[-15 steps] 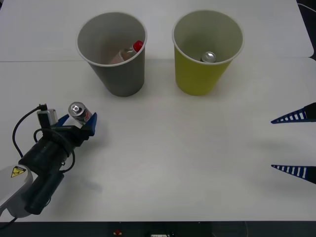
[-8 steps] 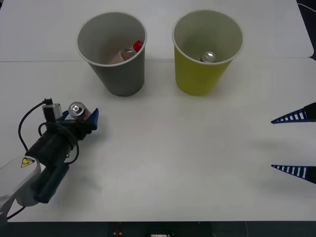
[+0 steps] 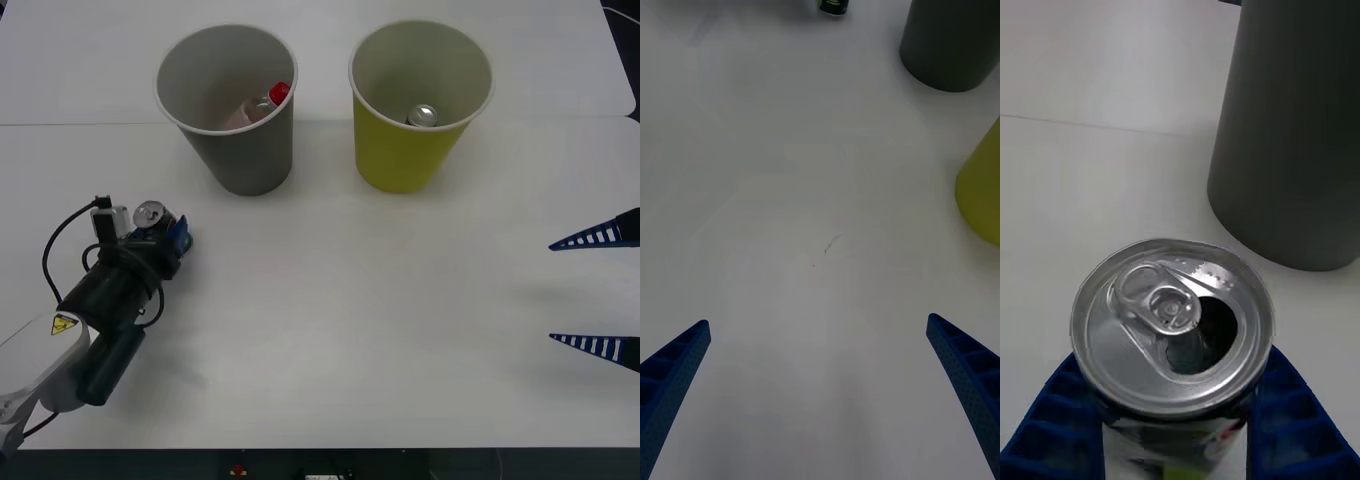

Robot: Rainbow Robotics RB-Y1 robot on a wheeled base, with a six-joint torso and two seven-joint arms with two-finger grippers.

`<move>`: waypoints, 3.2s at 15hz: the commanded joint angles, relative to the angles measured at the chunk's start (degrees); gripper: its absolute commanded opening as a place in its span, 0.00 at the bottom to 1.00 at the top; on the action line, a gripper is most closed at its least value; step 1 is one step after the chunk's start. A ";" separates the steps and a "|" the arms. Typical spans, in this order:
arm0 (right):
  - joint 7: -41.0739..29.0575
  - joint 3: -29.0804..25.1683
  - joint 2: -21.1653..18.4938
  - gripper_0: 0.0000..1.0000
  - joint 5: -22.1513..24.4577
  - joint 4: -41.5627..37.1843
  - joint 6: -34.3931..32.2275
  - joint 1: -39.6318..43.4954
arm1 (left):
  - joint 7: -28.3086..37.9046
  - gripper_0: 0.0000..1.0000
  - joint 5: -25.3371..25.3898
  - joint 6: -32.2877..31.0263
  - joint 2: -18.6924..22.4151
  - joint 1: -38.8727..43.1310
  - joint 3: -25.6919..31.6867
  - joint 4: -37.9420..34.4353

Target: Put the can into the green bin and the plastic bottle into the gray bin

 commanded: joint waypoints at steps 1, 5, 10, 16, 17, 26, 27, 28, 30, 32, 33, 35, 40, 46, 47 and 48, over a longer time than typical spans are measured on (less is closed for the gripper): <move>0.00 0.00 0.00 1.00 0.00 0.00 0.00 0.00 | 0.30 0.00 -0.72 -0.01 -0.04 0.06 0.00 -0.01; 0.00 0.00 0.00 1.00 0.00 0.00 0.00 0.00 | 0.92 0.00 -1.51 -0.36 -0.13 0.41 0.09 -0.54; 0.00 0.00 0.00 1.00 0.00 0.00 0.00 0.00 | 0.92 0.00 -4.85 -5.72 0.22 4.19 3.34 -7.04; 0.00 0.00 0.00 1.00 0.00 0.00 0.00 0.00 | 0.92 0.00 -19.00 -23.04 0.58 9.46 15.29 -12.40; 0.00 0.00 0.00 1.00 0.00 0.00 0.00 0.00 | 1.09 0.00 -22.34 -27.87 0.40 10.70 18.63 -13.81; 0.00 0.00 0.00 1.00 0.00 0.00 0.00 0.00 | 29.04 0.00 -50.11 -68.65 -6.19 11.93 39.46 -36.13; 0.00 0.00 0.00 1.00 0.00 0.00 0.00 0.00 | 34.14 0.00 -52.49 -72.26 -6.37 11.93 40.25 -40.00; 0.00 0.00 0.00 1.00 0.00 0.00 0.00 0.00 | 38.10 0.00 -53.72 -74.72 -6.37 11.57 40.34 -42.81; 0.00 0.00 0.00 1.00 0.00 0.00 0.00 0.00 | 43.63 0.00 -54.95 -79.64 -6.37 9.20 40.34 -45.80; 0.00 0.00 0.00 1.00 0.00 0.00 0.00 0.00 | 46.97 0.00 -55.21 -86.05 -6.37 4.19 40.34 -46.50; 0.00 0.00 0.00 1.00 0.00 0.00 0.00 0.00 | 47.15 0.00 -55.83 -90.01 -6.37 0.24 40.08 -46.42; 0.00 0.00 0.00 1.00 0.00 0.00 0.00 0.00 | 49.96 0.00 -56.88 -94.58 -6.37 -5.56 38.06 -46.06; 0.00 0.00 0.00 1.00 0.00 0.00 0.00 0.00 | 50.58 0.00 -56.79 -97.04 -7.69 -19.10 30.24 -37.89; 0.00 0.00 0.00 1.00 0.00 0.00 0.00 0.00 | 53.21 0.00 -61.54 -100.64 -13.13 -33.34 26.19 -31.74; 0.00 0.00 0.00 1.00 0.00 0.00 0.00 0.00 | 56.11 0.00 -61.72 -100.64 -13.13 -34.66 24.52 -31.47; 0.00 0.00 0.00 1.00 0.00 0.00 0.00 0.00 | 56.82 0.00 -62.77 -100.64 -13.13 -36.15 22.94 -31.12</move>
